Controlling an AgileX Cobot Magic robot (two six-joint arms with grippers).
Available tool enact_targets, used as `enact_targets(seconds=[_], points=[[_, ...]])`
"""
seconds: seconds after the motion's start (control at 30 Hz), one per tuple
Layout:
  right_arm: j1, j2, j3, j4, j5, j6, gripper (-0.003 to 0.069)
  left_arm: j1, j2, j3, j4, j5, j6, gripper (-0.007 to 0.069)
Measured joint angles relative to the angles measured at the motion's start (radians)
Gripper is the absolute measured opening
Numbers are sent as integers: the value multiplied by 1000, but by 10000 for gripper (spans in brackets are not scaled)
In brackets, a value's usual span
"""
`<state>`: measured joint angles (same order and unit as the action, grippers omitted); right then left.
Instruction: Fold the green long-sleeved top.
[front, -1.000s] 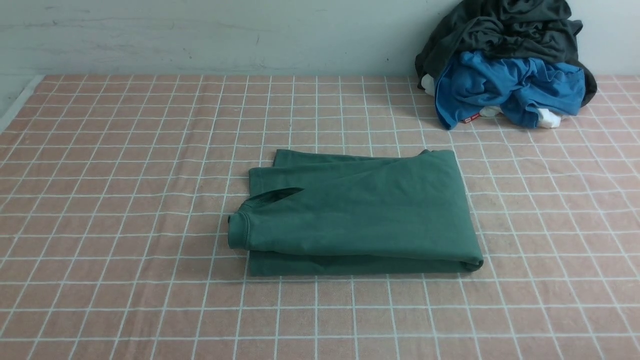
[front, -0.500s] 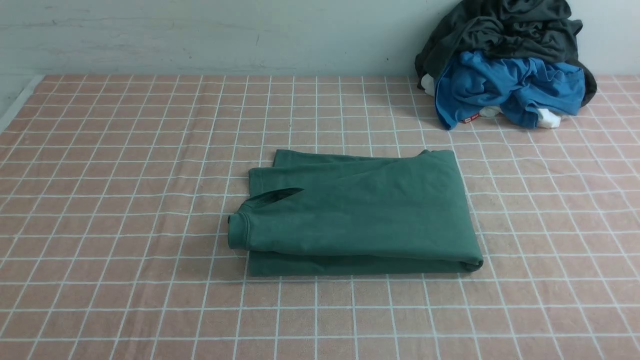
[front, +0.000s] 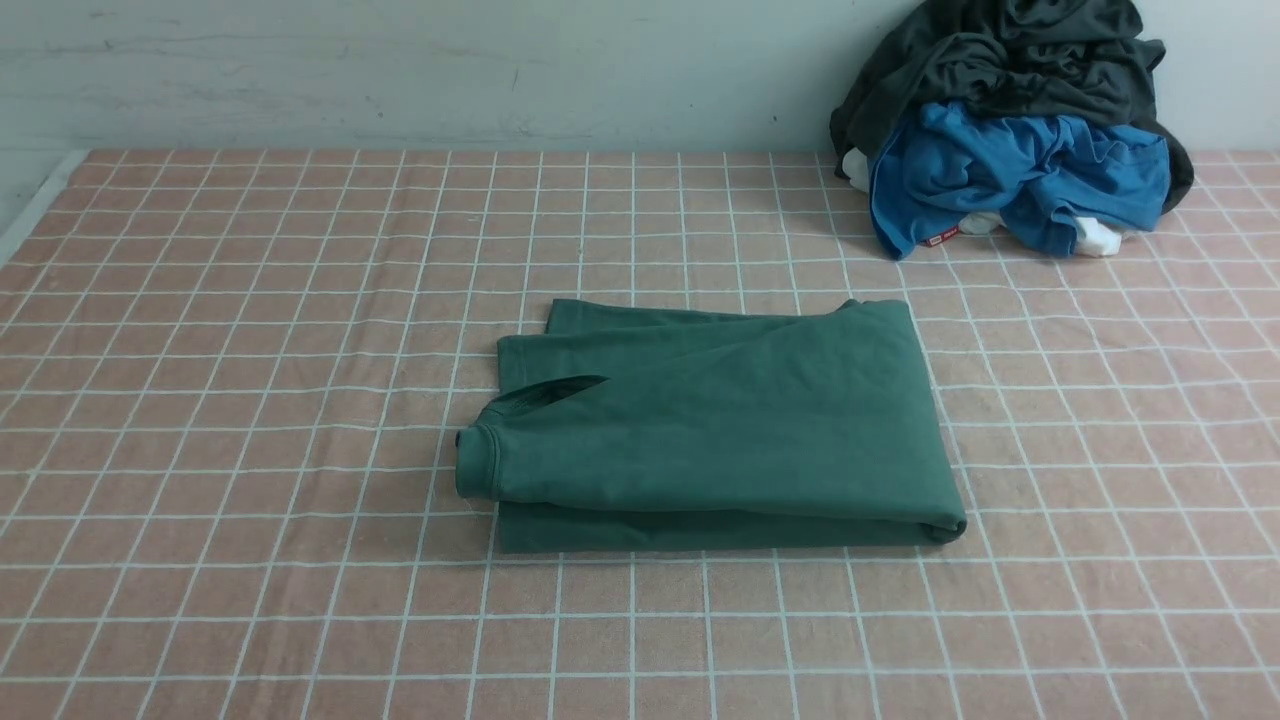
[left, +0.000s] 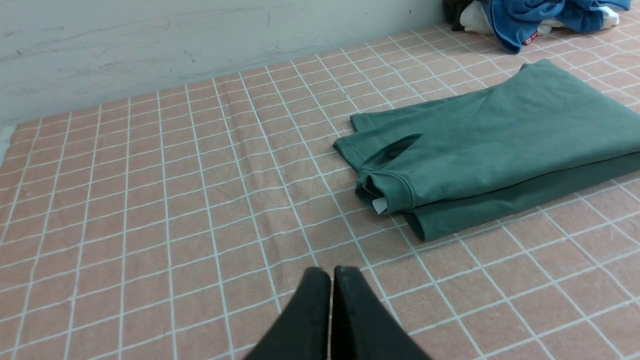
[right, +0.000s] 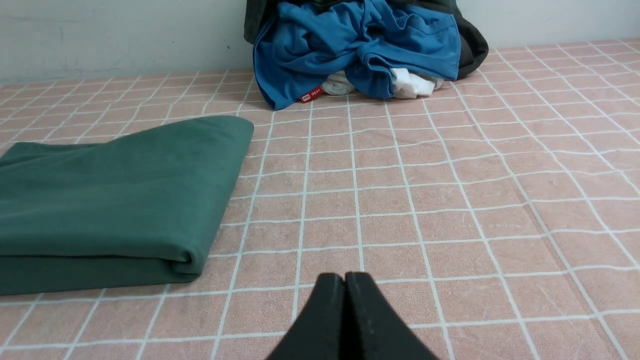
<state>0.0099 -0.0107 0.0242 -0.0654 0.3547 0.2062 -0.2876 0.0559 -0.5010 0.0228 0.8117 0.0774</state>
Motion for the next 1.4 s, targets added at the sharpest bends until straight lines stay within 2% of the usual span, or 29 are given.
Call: enact_targets(seconds=[0.6,0.8,0.83,0.93,1.1,1.4], points=[[0,0,0,0,0,0,-14,0,0,6,0,-7,0,-3],[0,0,0,0,0,0,-14,0,0,92,37,-170,0,-3],[0,0,0,0,0,0,-14,0,0,149,82,-262,0,-3],[0,0,0,0,0,0,-14,20,0,234,126,-384,0,-3],[0,0,0,0,0,0,-14,124,-2,399,68,-609,0,-3],[0,0,0,0,1,0,-14,221,-66,528,-39,-649,0,-3]])
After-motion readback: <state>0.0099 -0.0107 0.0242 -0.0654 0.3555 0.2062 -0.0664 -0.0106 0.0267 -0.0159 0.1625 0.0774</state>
